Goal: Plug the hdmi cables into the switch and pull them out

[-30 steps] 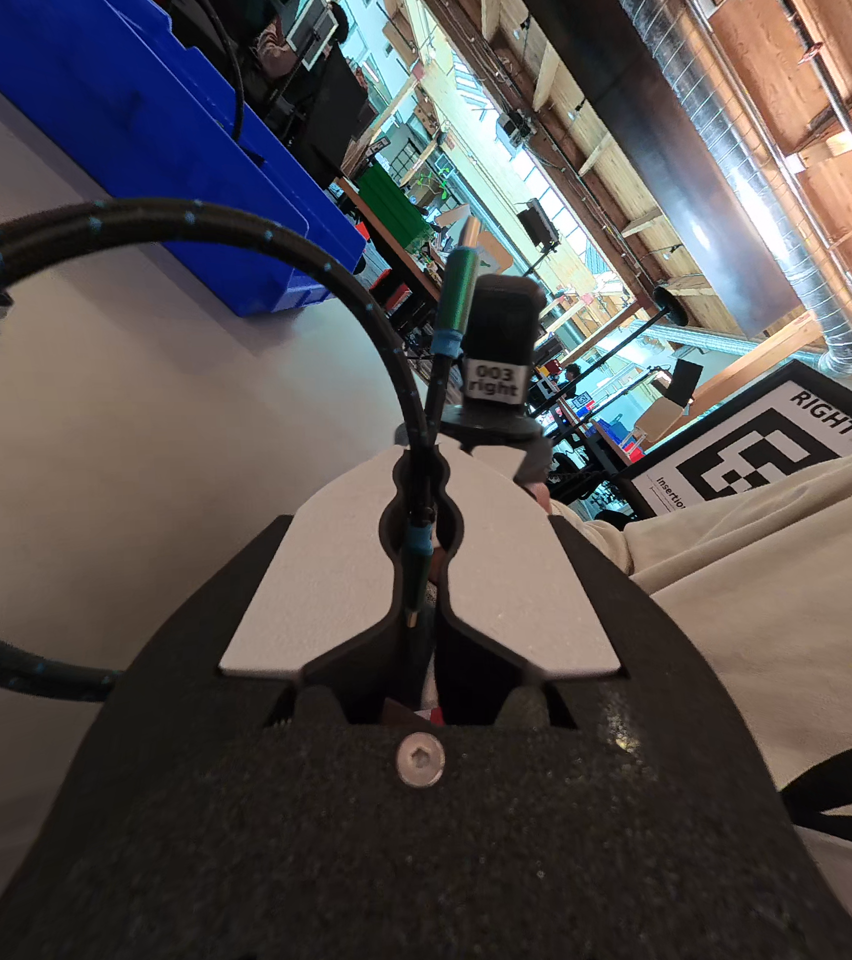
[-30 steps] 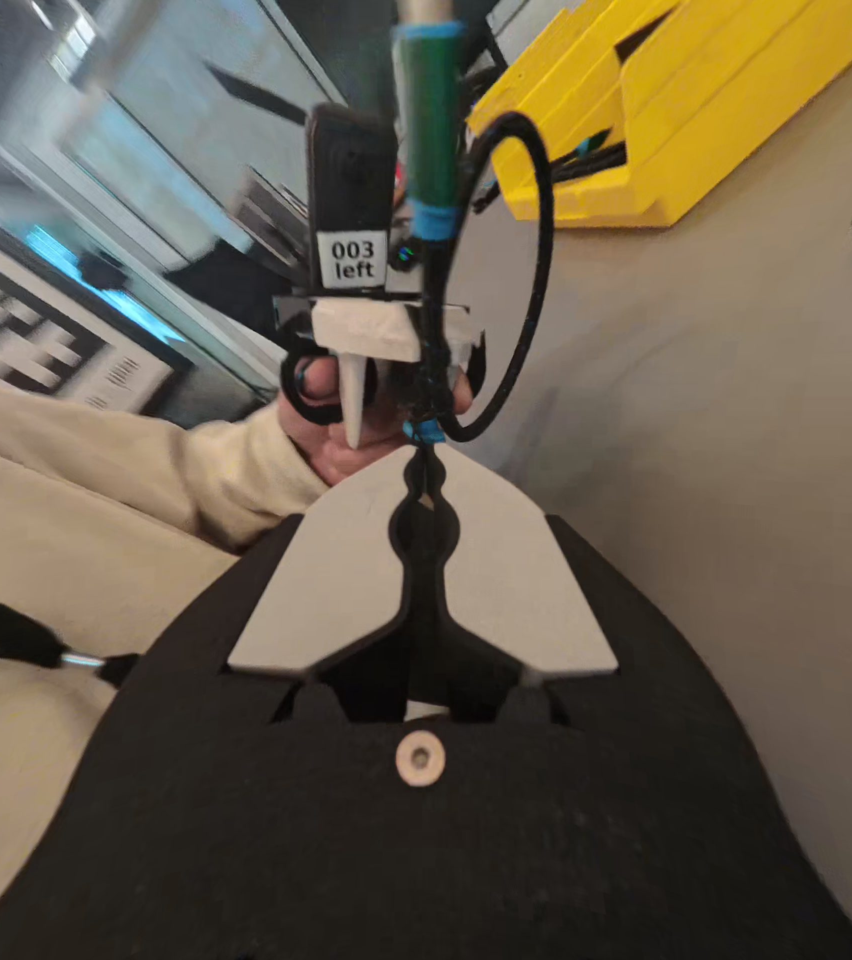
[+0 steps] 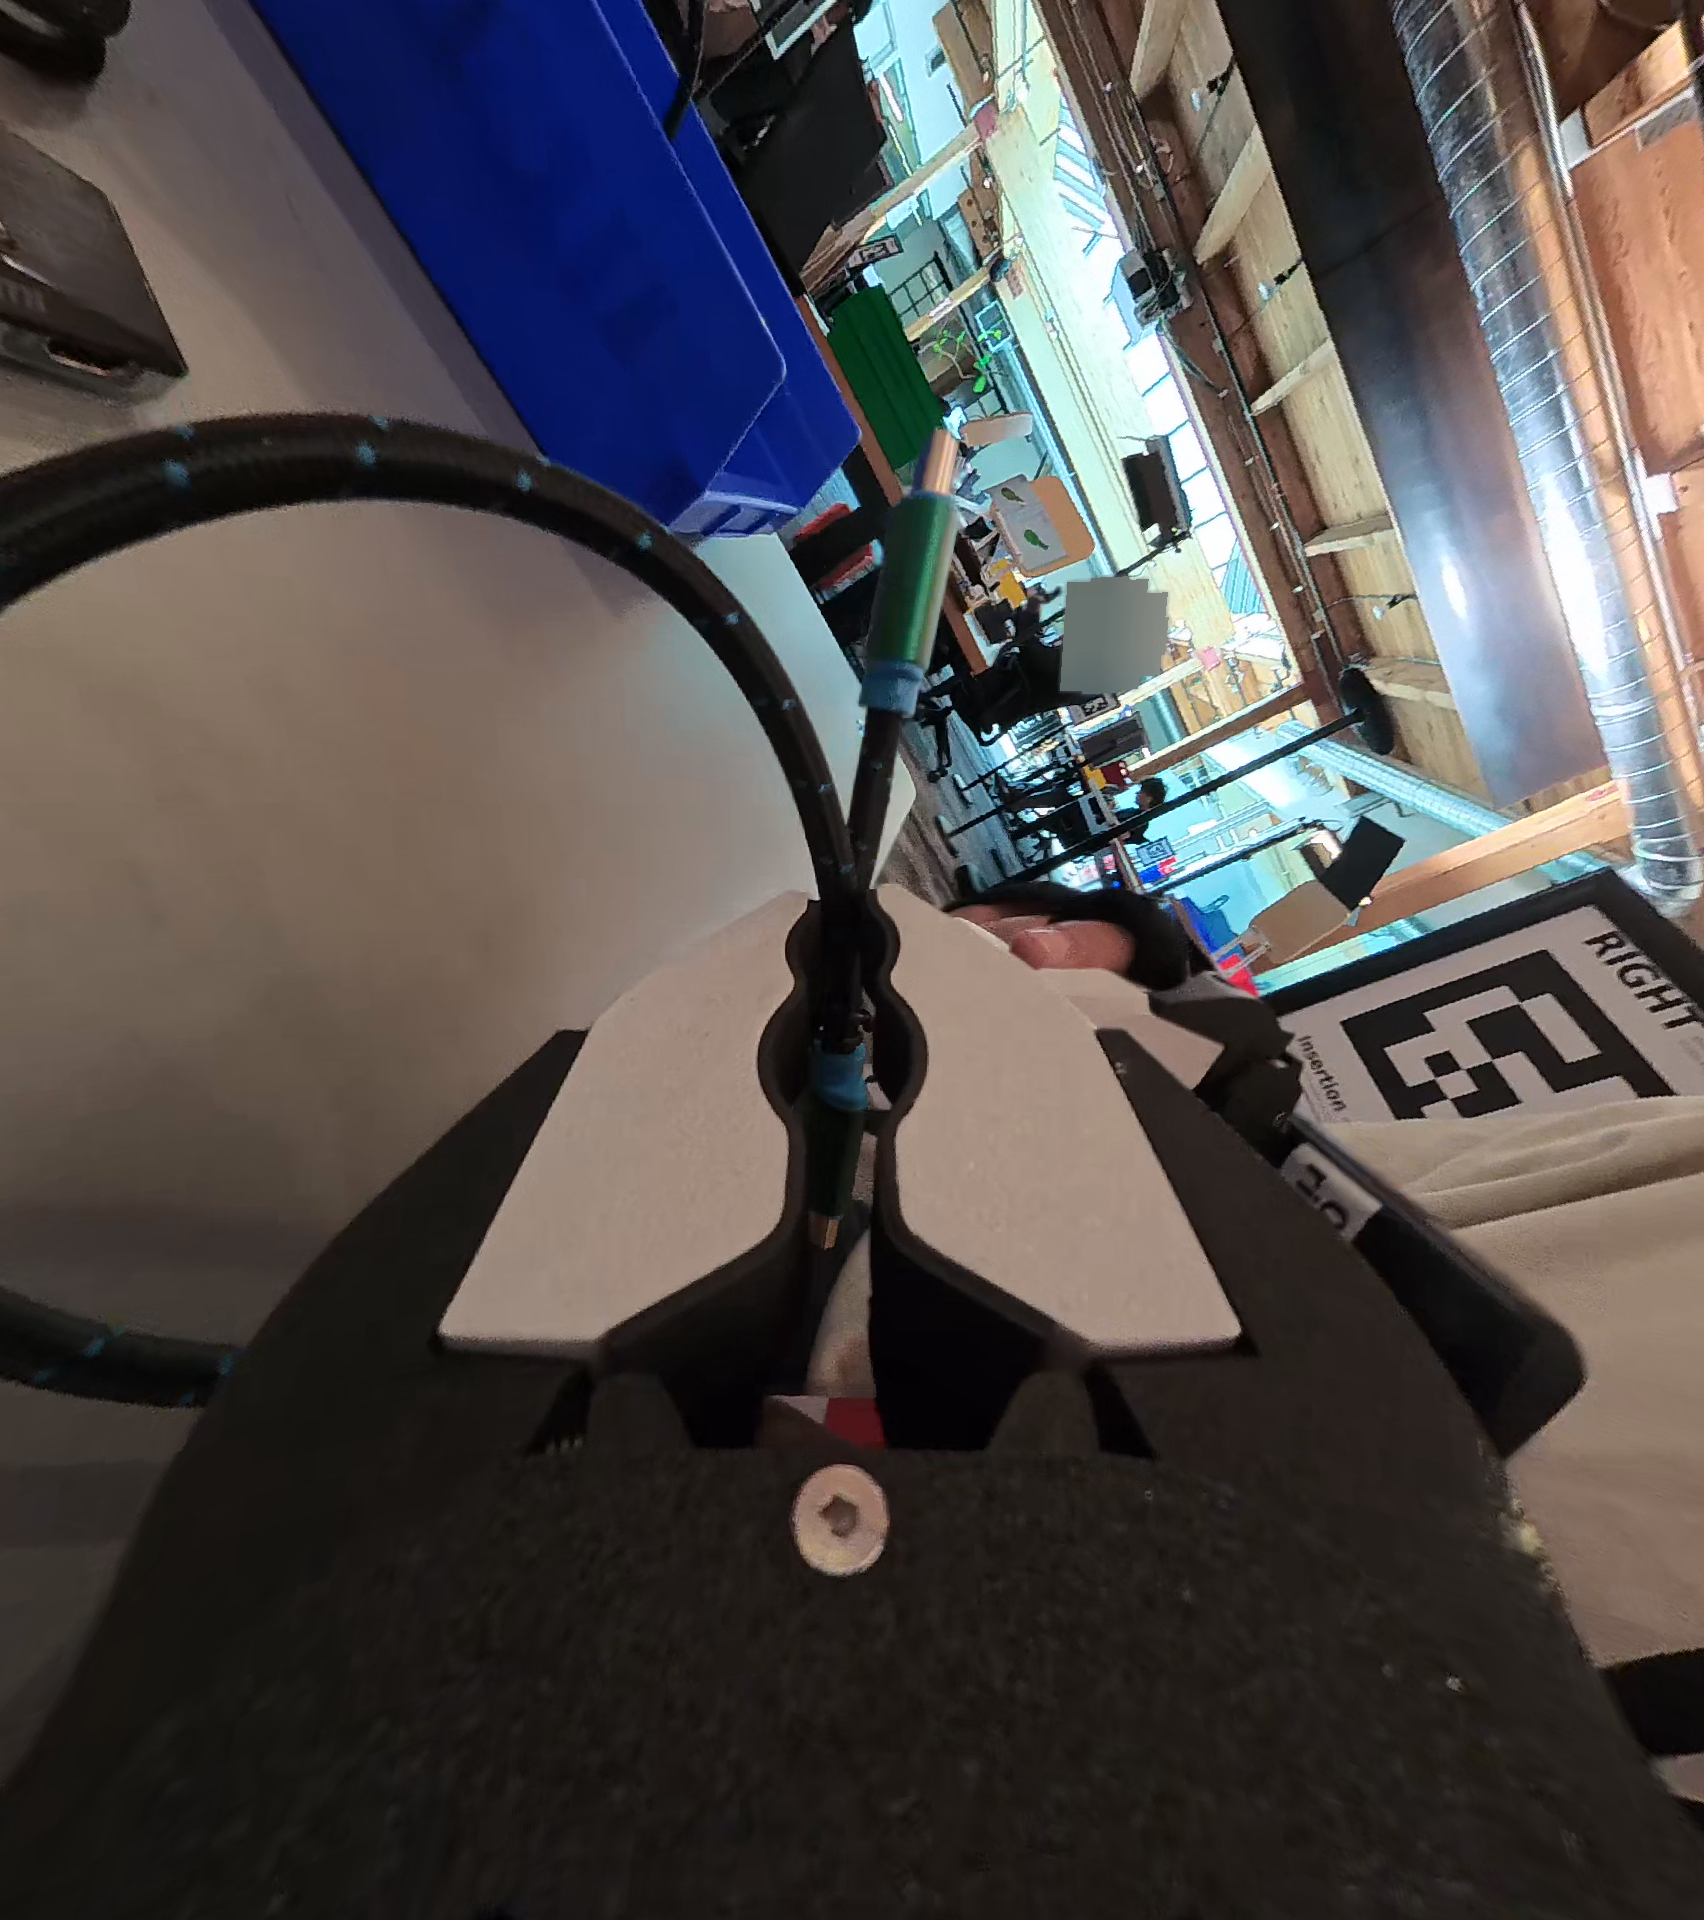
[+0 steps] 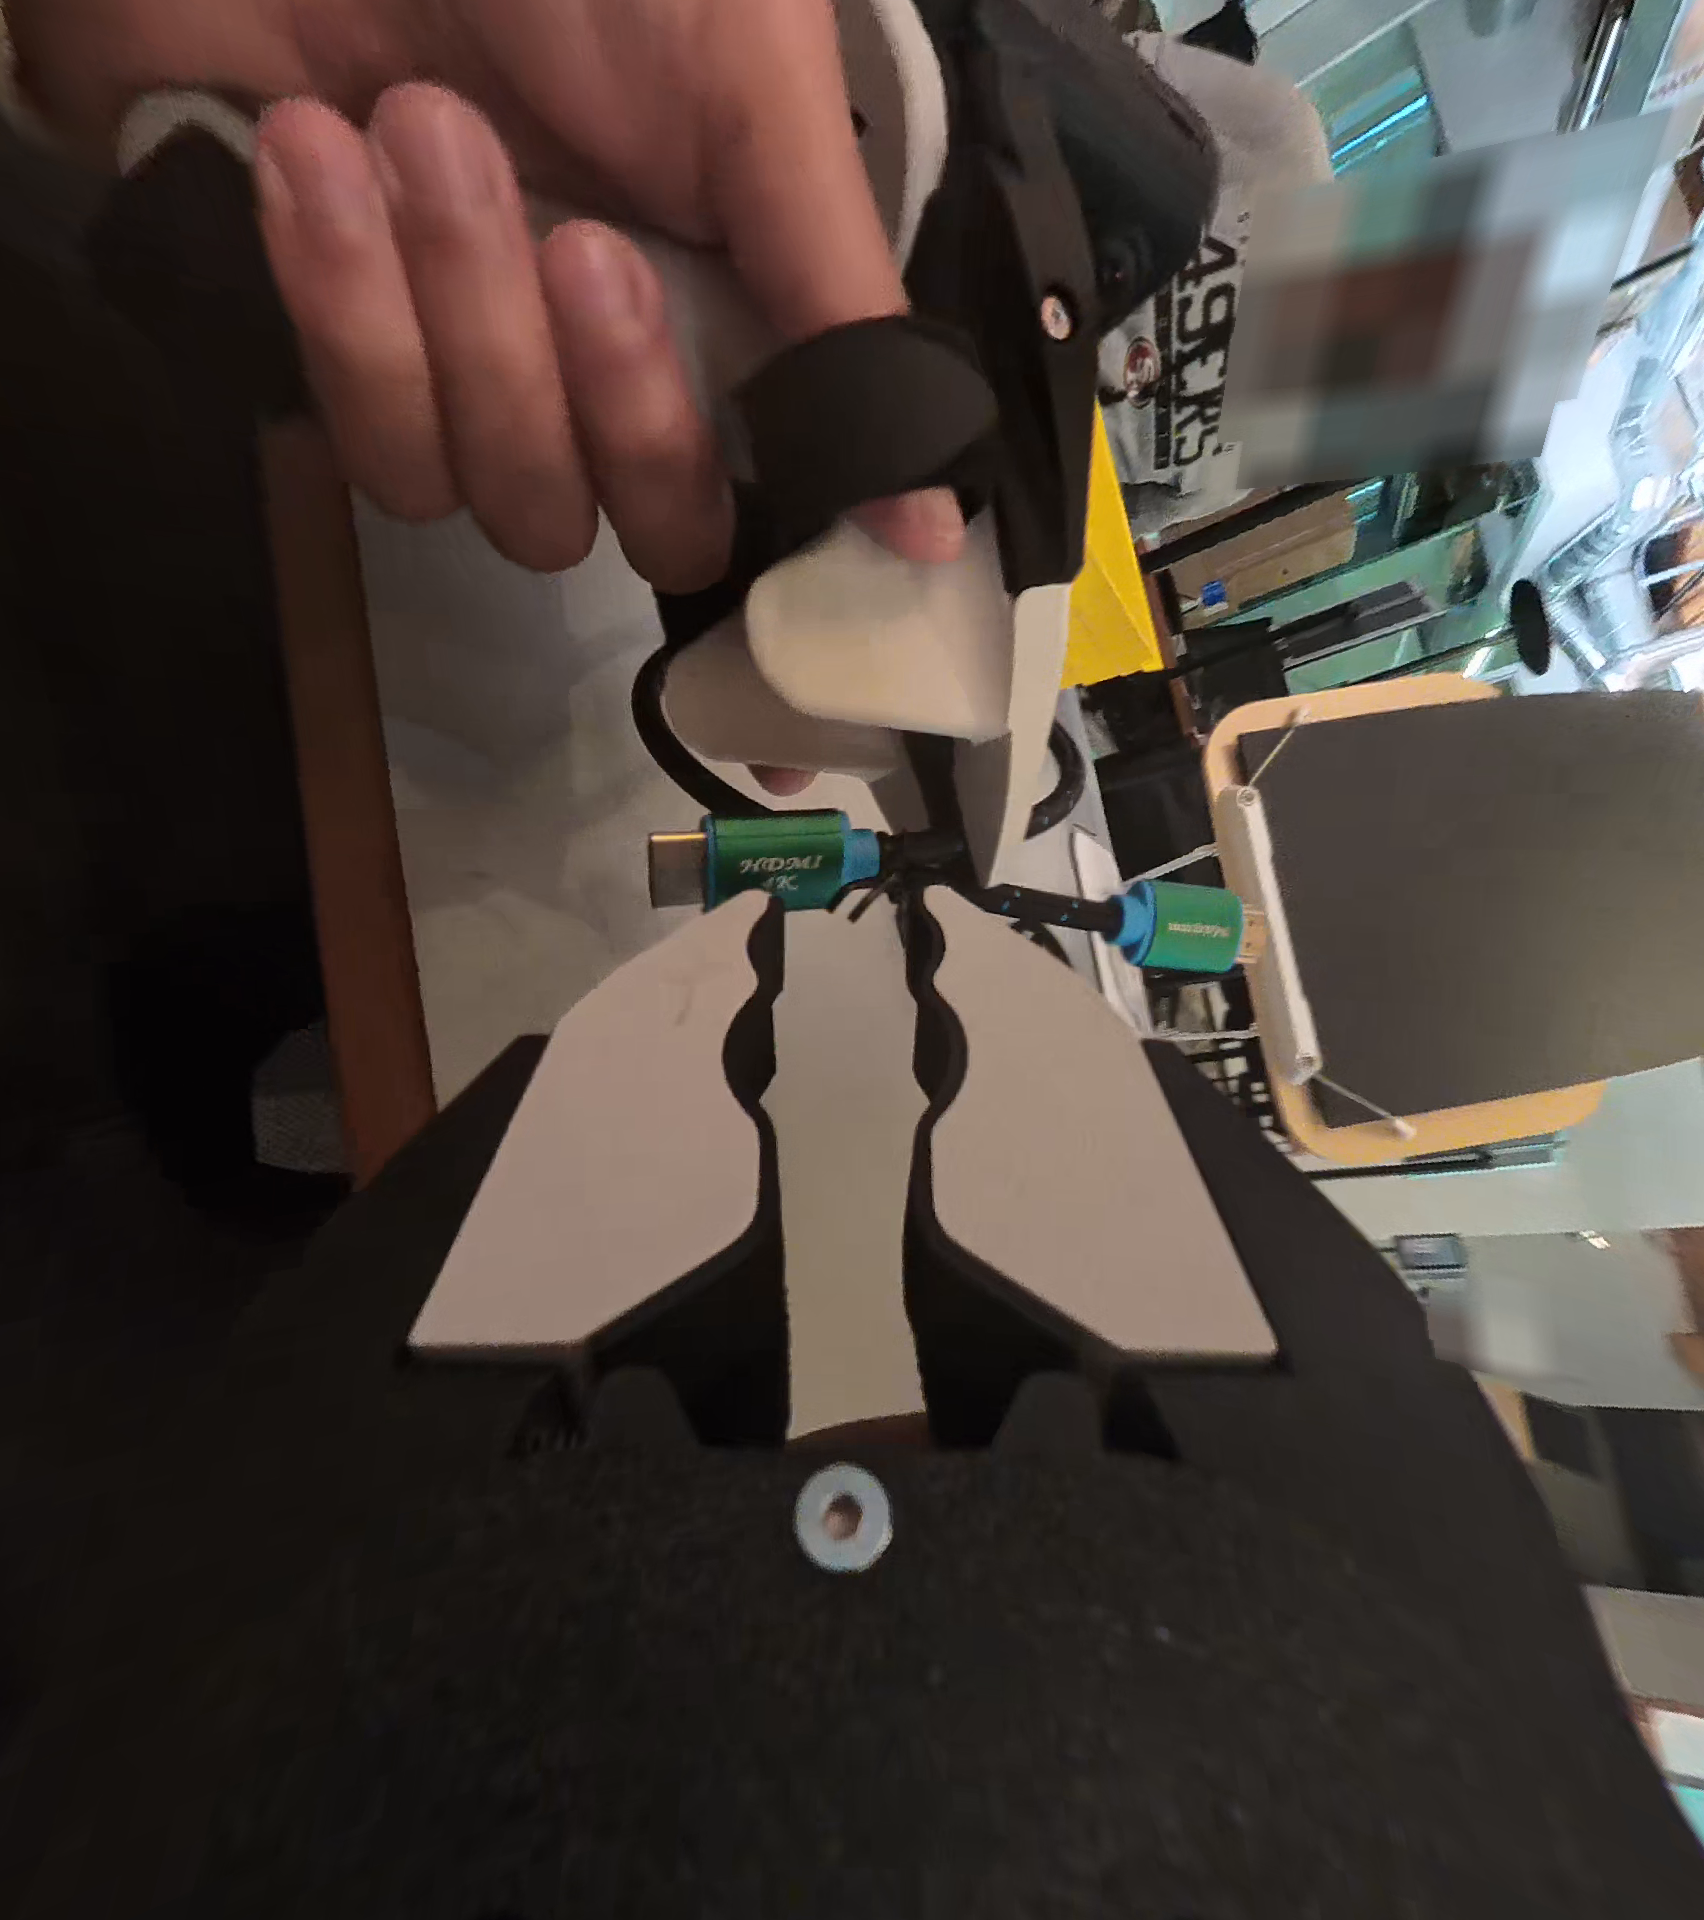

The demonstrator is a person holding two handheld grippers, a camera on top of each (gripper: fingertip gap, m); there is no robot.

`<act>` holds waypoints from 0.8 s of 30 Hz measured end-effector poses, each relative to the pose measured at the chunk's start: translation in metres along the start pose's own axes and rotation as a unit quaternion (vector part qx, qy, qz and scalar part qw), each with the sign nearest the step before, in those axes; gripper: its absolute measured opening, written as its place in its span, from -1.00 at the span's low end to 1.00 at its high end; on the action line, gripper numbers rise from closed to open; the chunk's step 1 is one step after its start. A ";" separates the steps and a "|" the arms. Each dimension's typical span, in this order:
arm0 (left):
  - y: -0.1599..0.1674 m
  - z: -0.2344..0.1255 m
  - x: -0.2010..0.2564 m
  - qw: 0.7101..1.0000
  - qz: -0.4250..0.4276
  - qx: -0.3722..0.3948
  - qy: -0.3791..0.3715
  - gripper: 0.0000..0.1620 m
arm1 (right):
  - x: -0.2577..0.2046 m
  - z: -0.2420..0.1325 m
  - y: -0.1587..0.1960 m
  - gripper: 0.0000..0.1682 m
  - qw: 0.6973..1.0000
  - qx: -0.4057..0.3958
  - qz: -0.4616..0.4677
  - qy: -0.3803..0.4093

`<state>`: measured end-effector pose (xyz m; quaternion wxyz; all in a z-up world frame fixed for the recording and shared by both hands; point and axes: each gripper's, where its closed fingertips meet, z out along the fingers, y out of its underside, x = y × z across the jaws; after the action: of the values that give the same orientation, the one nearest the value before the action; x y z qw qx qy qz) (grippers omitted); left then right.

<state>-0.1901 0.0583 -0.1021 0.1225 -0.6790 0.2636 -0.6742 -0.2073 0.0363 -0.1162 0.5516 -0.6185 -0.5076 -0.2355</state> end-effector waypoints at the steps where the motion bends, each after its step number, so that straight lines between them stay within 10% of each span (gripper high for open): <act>1: 0.001 0.000 0.000 1.000 -0.007 -0.001 0.005 -0.94 | -0.001 0.001 0.001 -0.76 1.000 -0.001 -0.014 0.004; 19: 0.007 0.002 0.001 1.000 0.014 -0.022 -0.004 -0.93 | 0.008 -0.002 -0.005 -0.98 1.000 0.013 0.005 0.013; 24: 0.006 0.002 -0.003 0.999 0.040 -0.020 -0.025 -0.93 | 0.015 -0.007 -0.015 -1.00 0.987 0.057 0.147 -0.027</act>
<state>-0.1891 0.0546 -0.1076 0.1421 -0.6872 0.3009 -0.6458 -0.2132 0.0337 -0.0952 0.6009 -0.6600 -0.4383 -0.1058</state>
